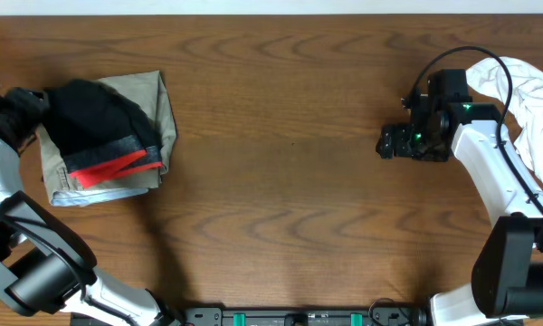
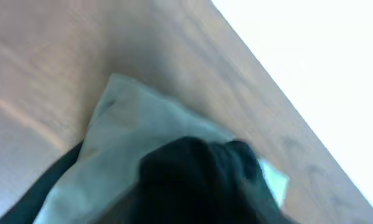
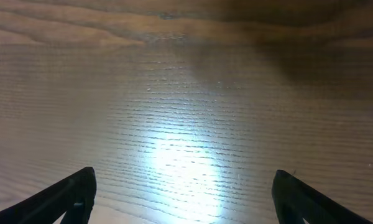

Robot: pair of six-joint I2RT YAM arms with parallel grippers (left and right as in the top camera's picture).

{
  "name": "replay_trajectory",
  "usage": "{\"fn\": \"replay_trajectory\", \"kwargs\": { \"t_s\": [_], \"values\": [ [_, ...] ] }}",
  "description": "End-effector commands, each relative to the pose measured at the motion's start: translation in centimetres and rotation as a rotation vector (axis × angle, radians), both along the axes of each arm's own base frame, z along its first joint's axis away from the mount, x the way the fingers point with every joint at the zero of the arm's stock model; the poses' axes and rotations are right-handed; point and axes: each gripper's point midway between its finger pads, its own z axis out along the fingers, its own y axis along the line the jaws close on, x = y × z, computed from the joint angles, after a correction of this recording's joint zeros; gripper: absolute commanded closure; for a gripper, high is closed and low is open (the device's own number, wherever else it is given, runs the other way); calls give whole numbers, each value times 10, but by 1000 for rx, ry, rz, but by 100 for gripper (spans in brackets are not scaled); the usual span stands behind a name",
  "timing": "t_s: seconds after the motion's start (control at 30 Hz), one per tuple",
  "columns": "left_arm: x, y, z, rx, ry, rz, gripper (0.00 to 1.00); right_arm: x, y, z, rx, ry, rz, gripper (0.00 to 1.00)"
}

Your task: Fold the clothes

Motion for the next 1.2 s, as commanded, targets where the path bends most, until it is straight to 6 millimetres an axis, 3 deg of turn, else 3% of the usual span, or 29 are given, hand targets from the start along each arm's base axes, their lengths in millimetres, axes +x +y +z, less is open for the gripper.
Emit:
{"fn": "replay_trajectory", "kwargs": {
  "t_s": [0.0,0.17,0.3,0.37,0.47,0.6,0.77,0.9,1.0,1.07,1.17],
  "values": [
    [13,-5,21,7,-94,-70,74,5,0,5,14,-10,-21,12],
    [25,6,43,93,-188,-73,86,5,0,5,15,-10,-25,12],
    [32,16,59,182,-246,-61,83,5,0,5,19,-8,-42,12],
    [31,25,53,203,-218,-15,58,6,1,5,22,-7,-51,12],
    [29,28,39,197,-165,19,4,5,1,5,22,-4,-53,12],
    [24,27,26,169,-121,17,2,5,1,5,24,-1,-59,12],
    [19,20,26,132,-114,-6,2,4,1,5,23,3,-59,12],
    [22,-16,48,44,-204,-162,2,5,1,5,23,-2,-58,12],
    [20,-45,76,-9,-295,-295,2,5,1,5,22,-2,-58,12],
    [17,-56,87,-27,-329,-345,2,5,1,5,22,-2,-58,12],
    [17,-56,87,-23,-330,-349,2,5,1,5,22,-2,-58,12]
  ]
}}
